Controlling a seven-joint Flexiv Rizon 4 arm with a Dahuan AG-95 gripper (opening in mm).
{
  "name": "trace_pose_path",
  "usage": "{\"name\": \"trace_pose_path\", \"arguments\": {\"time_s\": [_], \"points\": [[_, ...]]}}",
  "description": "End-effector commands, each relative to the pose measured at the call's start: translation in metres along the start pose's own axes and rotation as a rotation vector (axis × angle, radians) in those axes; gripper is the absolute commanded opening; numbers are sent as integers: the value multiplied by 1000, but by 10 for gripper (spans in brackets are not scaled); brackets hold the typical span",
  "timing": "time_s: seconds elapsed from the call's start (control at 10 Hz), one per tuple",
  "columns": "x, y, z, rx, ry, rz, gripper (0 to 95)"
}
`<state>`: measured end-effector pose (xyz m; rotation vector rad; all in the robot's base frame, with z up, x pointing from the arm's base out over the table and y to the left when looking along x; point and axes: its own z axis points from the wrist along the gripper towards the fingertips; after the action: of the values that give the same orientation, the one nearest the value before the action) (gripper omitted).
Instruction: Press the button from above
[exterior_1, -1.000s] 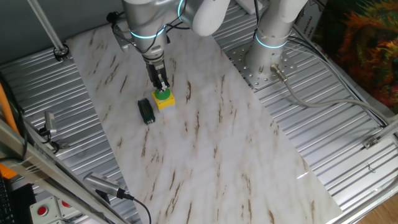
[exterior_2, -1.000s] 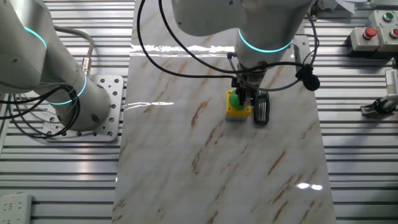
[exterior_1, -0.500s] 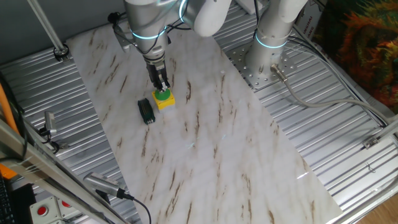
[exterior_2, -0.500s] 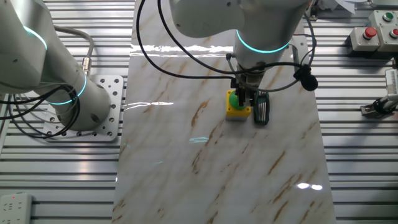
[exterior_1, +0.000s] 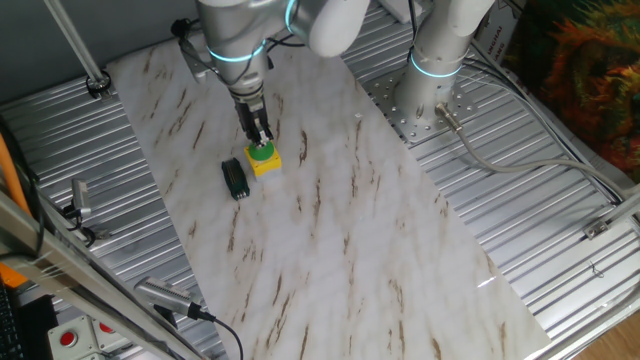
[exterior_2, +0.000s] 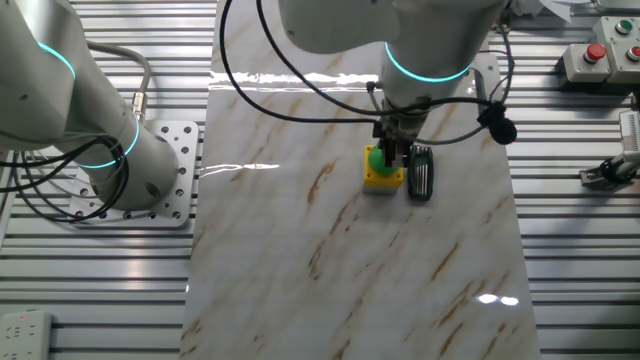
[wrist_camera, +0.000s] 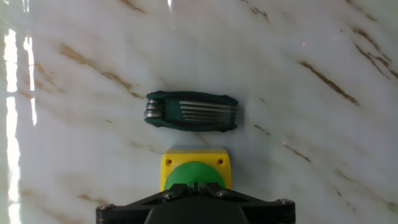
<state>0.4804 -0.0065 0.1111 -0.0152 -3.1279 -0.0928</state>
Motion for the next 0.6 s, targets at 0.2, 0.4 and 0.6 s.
{"name": "trace_pose_path", "arguments": {"time_s": [0.2,0.4,0.6], "points": [[5,3,-21,-1,-2,3,0],[6,7,-33,-1,3,7,0],[5,12,-49,-4,3,14,0]]}}
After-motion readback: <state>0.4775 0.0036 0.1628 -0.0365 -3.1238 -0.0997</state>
